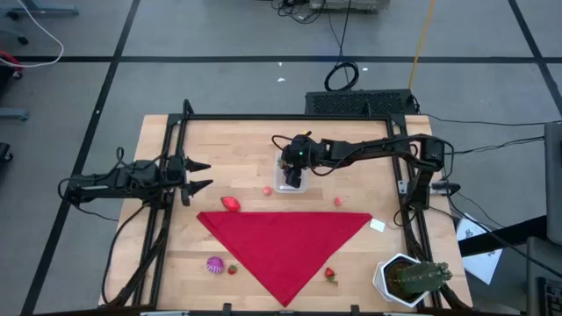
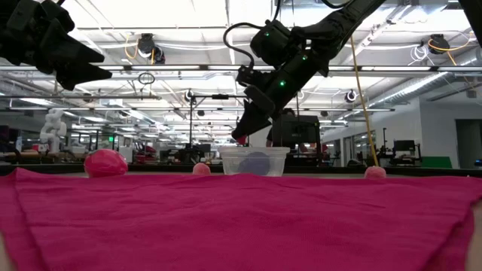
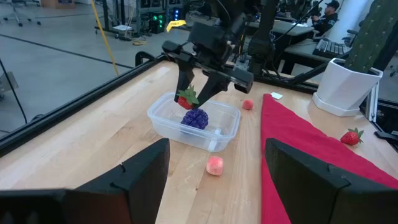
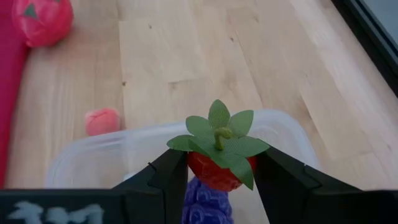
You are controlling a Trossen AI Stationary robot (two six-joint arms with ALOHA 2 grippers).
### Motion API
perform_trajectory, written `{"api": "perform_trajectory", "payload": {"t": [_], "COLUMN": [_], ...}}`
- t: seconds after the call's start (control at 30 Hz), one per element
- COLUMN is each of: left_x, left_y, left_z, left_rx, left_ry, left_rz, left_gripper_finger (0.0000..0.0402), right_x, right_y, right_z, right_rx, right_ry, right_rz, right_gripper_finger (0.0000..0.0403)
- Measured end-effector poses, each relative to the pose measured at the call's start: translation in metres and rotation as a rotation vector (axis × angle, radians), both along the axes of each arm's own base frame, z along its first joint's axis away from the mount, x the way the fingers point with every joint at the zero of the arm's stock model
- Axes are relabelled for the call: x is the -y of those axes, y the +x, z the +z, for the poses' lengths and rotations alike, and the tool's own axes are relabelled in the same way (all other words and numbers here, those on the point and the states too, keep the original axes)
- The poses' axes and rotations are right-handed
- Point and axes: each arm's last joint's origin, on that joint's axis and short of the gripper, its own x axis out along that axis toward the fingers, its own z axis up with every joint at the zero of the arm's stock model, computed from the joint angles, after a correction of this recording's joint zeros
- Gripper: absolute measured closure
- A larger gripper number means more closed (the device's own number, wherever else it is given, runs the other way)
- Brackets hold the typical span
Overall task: Pick and placing Produce into tupperware
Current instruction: Put the top right red strawberry into the transparent bin
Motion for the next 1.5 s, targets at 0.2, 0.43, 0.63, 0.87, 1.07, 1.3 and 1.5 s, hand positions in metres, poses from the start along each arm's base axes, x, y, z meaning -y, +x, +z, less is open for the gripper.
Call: {"api": "perform_trajectory", "payload": {"t": [0.2,0.43,0.63,0.87,1.07,1.3,1.5], "left_x": [0.0,0.0,0.0,0.0,0.0,0.0,0.0], "left_y": [0.0,0.0,0.0,0.0,0.0,0.0,0.0], "left_z": [0.0,0.0,0.0,0.0,0.0,0.0,0.0], "left_rx": [0.002,-0.001,0.0,-0.001,-0.001,-0.001,-0.001], "left_ry": [-0.008,0.004,0.004,0.003,0.004,0.005,0.005], "left_rz": [0.001,-0.001,0.0,0.0,0.0,0.0,0.0], "left_gripper_finger": [0.0131,0.0131,0.0131,0.0131,0.0131,0.0131,0.0131], "right_x": [0.0,0.004,0.007,0.009,0.01,0.01,0.007], "right_y": [0.0,-0.003,-0.003,-0.005,-0.005,-0.001,0.012], "right_z": [0.0,-0.002,-0.001,-0.003,-0.003,0.009,0.032], "right_rx": [0.004,0.003,0.022,0.008,0.01,-0.002,0.043], "right_ry": [0.017,0.118,0.176,0.193,0.207,0.228,0.183], "right_rz": [-0.016,-0.061,-0.051,-0.074,-0.085,-0.067,-0.018], "right_gripper_finger": [0.0245,0.0245,0.0245,0.0245,0.0245,0.0245,0.0245]}}
